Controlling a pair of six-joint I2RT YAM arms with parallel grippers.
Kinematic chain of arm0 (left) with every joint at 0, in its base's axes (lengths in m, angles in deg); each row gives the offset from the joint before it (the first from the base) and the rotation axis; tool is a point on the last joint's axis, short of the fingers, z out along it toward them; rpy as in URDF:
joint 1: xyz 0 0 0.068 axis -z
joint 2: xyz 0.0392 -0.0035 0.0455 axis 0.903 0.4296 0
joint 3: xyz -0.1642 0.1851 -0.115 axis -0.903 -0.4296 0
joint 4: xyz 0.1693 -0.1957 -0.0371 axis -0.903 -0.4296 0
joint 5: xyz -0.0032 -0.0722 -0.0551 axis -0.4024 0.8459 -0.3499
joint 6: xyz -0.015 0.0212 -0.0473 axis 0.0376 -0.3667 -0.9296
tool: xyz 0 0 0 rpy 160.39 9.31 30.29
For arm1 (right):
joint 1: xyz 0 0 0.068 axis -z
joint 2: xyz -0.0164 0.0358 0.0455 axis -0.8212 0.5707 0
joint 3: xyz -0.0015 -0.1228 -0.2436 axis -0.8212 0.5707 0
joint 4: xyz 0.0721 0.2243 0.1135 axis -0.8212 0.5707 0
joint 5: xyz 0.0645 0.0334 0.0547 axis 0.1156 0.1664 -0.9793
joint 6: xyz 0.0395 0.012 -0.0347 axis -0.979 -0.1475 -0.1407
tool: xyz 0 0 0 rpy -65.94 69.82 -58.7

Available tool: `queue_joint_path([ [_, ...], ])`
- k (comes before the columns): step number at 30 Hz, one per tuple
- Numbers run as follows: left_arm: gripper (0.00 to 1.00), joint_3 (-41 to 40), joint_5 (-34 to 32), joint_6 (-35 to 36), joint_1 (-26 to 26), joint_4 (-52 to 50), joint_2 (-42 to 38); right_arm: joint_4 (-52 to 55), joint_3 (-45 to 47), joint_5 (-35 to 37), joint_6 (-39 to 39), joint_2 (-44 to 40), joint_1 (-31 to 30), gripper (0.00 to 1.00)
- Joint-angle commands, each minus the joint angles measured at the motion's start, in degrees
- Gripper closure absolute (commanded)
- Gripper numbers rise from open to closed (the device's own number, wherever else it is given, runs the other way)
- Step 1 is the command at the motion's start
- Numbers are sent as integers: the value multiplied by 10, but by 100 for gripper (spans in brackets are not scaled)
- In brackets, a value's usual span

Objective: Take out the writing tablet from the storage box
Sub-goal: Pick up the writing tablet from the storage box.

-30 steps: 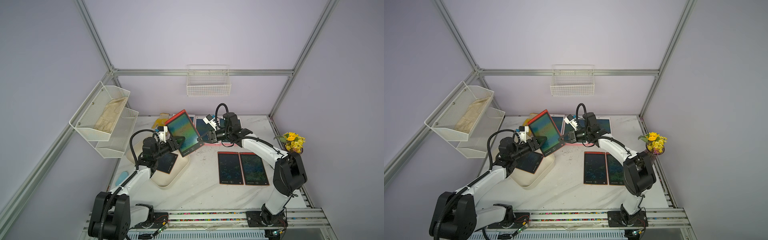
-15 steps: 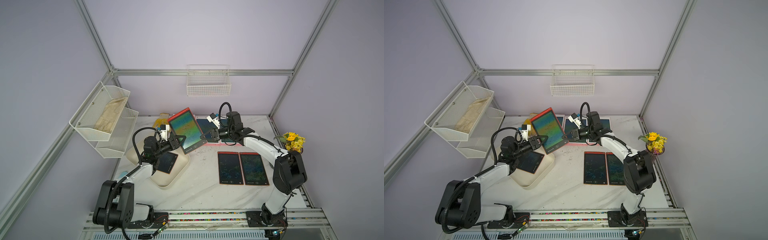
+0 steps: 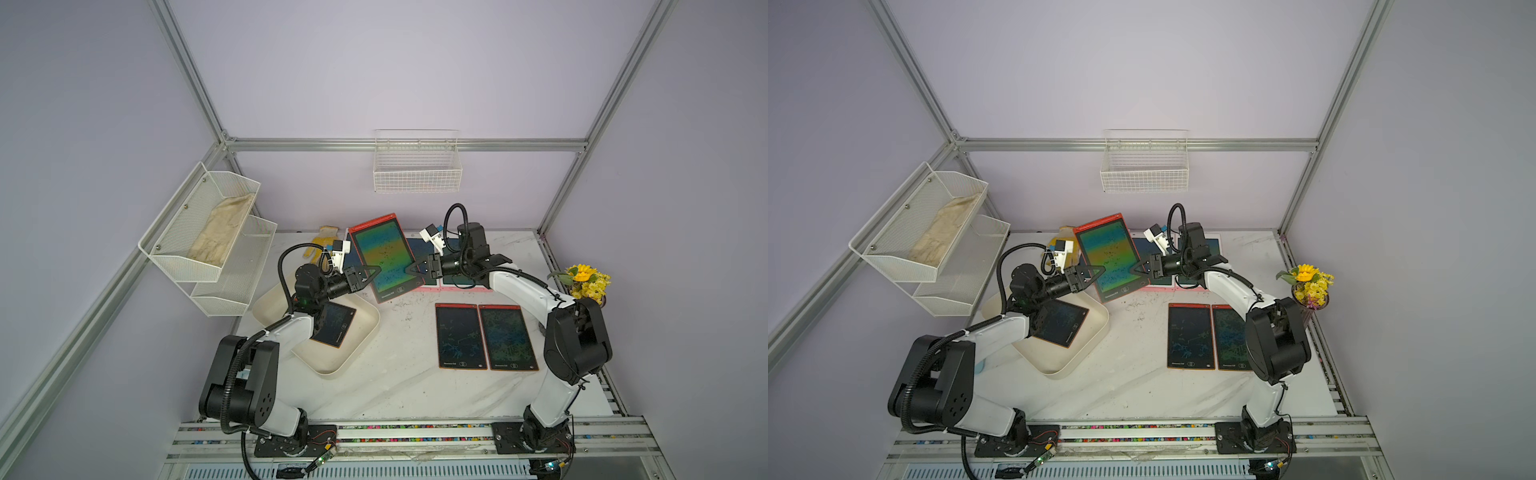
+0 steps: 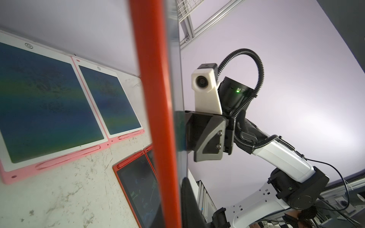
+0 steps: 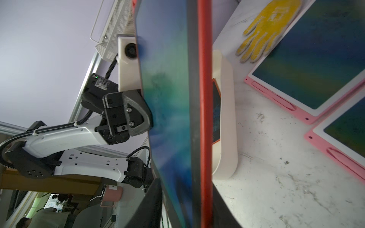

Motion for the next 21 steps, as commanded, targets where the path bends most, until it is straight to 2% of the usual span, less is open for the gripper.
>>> queue_joint_path([
  [1, 95, 46, 9, -14, 8, 31, 21, -17, 0, 18, 3, -3, -3, 58],
  [4, 100, 54, 14, -21, 11, 34, 33, -17, 1, 32, 1, 0, -1, 57],
  [10, 100, 71, 26, -58, 12, 66, 54, -10, 4, 85, -9, 3, 3, 51],
  [21, 100, 77, 32, -55, 16, 49, 59, -3, 25, 194, -17, -27, 28, 48],
])
